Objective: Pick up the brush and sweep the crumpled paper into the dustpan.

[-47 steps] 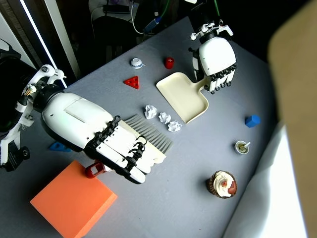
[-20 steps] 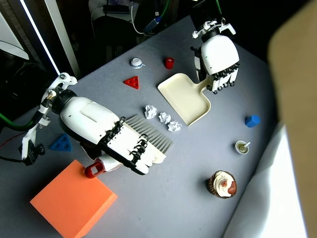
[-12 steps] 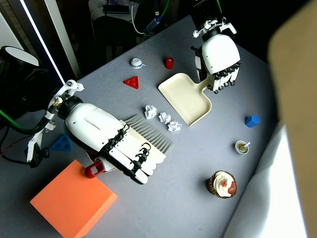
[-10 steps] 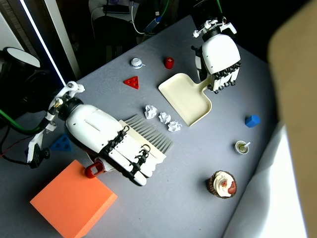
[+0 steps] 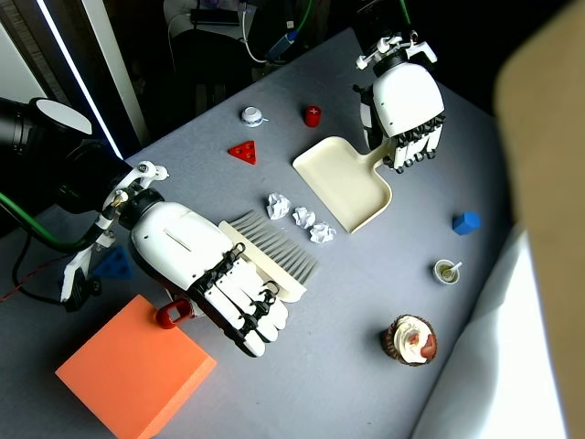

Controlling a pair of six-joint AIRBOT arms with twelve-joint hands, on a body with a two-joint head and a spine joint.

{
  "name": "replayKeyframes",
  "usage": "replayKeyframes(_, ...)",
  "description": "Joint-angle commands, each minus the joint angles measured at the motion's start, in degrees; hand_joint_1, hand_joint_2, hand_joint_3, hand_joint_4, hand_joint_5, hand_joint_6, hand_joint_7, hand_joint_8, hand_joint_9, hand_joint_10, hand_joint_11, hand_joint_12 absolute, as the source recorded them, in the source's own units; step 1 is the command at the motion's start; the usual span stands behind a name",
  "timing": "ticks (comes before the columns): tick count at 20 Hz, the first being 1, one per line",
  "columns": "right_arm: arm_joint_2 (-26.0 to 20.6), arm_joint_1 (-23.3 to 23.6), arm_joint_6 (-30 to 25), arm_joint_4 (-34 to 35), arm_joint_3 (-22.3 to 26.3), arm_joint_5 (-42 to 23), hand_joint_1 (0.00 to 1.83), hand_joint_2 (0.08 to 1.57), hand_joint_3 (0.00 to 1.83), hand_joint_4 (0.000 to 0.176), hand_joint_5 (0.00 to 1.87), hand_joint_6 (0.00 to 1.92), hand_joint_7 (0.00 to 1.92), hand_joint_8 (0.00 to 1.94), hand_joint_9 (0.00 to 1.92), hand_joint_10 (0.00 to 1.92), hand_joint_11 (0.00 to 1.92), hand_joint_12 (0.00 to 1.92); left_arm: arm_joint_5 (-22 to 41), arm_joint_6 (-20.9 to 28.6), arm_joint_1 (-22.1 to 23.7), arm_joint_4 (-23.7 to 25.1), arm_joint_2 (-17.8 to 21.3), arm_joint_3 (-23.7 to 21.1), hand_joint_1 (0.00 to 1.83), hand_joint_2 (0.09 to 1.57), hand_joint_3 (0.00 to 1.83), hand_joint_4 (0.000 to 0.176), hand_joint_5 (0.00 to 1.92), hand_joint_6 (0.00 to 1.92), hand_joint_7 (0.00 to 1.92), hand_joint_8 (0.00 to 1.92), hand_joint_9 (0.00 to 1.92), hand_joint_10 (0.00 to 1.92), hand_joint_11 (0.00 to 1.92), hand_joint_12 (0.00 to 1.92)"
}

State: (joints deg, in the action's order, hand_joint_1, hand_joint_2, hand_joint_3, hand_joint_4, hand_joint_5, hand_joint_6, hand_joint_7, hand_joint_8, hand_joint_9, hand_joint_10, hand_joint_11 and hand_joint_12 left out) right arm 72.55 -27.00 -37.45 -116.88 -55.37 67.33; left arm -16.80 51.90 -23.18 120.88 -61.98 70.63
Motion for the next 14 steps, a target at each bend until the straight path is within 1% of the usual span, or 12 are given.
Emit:
replayKeyframes(1,-0.5,-0.4,0.2,-3.8,-0.2,5.1,1.26,0.89,0.0,0.0,0.28,0.0,0.31,0.01,0.33,0.01,0.4,0.05,-4.1,-0.5,0.8,2.0,0.7,0.3,1.25,1.06,0.0,0.0,1.04,1.0,1.2,0.49,1.14,0.0,0.9,0.52)
replayKeyframes(3,-0.4,-0.8,-0.3,-3.8,-0.3,5.1,1.27,0.88,0.0,0.0,0.37,0.01,0.4,0.01,0.42,0.01,0.49,0.06,-4.1,-0.5,0.9,2.0,0.7,0.3,1.26,1.06,0.0,0.0,1.05,0.99,1.23,0.44,1.16,0.0,0.9,0.51)
replayKeyframes(4,-0.3,-0.8,-0.6,-3.8,-0.3,5.1,1.27,0.88,0.0,0.0,0.44,0.01,0.5,0.01,0.55,0.02,0.56,0.07,-4.1,-0.5,0.9,2.0,0.7,0.3,1.26,1.05,0.0,0.0,1.07,0.97,1.22,0.44,1.16,0.0,0.9,0.51)
replayKeyframes(5,-0.2,-0.8,-0.9,-3.8,-0.5,5.1,1.26,0.89,0.0,0.0,0.49,0.01,0.57,0.01,0.62,0.01,0.6,0.06,-4.1,-0.5,1.0,2.0,0.7,0.3,1.26,1.06,0.0,0.0,1.05,1.0,1.17,0.52,1.14,0.0,0.87,0.53)
replayKeyframes(6,0.0,-0.8,-1.0,-3.8,-0.7,5.1,1.26,0.89,0.0,0.0,0.49,0.01,0.57,0.01,0.62,0.01,0.6,0.06,-4.1,-0.5,1.0,2.0,0.7,0.3,1.26,1.06,0.0,0.0,1.05,1.0,1.17,0.52,1.14,0.0,0.87,0.53)
replayKeyframes(8,0.3,-0.8,-1.3,-3.8,-1.4,5.1,1.27,0.9,0.0,0.0,0.53,0.0,0.65,0.01,0.69,0.01,0.64,0.06,-4.1,-0.5,1.0,2.1,0.7,0.3,1.26,1.07,0.0,0.0,1.05,1.01,1.16,0.54,1.14,0.0,0.87,0.54)
replayKeyframes(9,0.6,-0.8,-1.5,-3.6,-1.9,5.1,1.24,0.89,0.0,0.0,0.68,0.01,0.81,0.02,0.86,0.04,0.76,0.11,-4.0,-0.5,1.1,2.1,0.7,0.3,1.26,1.07,0.0,0.0,1.05,1.0,1.17,0.52,1.15,0.0,0.89,0.55)
replayKeyframes(10,0.7,-0.8,-1.5,-3.5,-2.1,5.1,1.23,0.94,0.0,0.0,0.88,0.0,0.94,0.01,0.93,0.17,0.64,0.65,-4.0,-0.6,1.1,2.1,0.7,0.3,1.26,1.06,0.0,0.0,1.07,0.99,1.17,0.53,1.15,0.0,0.88,0.55)
replayKeyframes(11,0.7,-0.8,-1.5,-3.4,-2.3,5.1,1.2,1.02,0.0,0.0,1.09,0.54,1.04,0.04,0.93,0.36,0.5,1.07,-4.0,-0.6,1.2,2.1,0.7,0.3,1.26,1.06,0.0,0.0,1.07,0.97,1.18,0.5,1.16,0.0,0.87,0.58)
replayKeyframes(12,0.7,-0.8,-1.6,-3.3,-2.4,5.1,1.25,1.09,0.0,0.0,1.09,0.57,0.97,1.01,0.82,0.8,0.43,1.46,-4.0,-0.6,1.3,2.1,0.7,0.3,1.26,1.06,0.0,0.0,1.07,0.98,1.17,0.52,1.14,0.0,0.83,0.63)
replayKeyframes(13,0.7,-0.8,-1.6,-3.3,-2.4,5.1,1.25,1.13,0.0,0.0,1.06,0.66,0.89,1.33,0.66,1.24,0.39,1.67,-4.0,-0.6,1.3,2.1,0.7,0.3,1.26,1.06,0.0,0.0,1.07,0.98,1.17,0.53,1.15,0.0,0.84,0.65)
replayKeyframes(14,0.7,-0.8,-1.6,-3.3,-2.4,5.1,1.26,1.13,0.0,0.0,1.1,0.62,0.85,1.37,0.64,1.29,0.39,1.67,-4.0,-0.6,1.3,2.1,0.7,0.3,1.26,1.06,0.0,0.0,1.06,0.98,1.17,0.53,1.15,0.0,0.84,0.65)
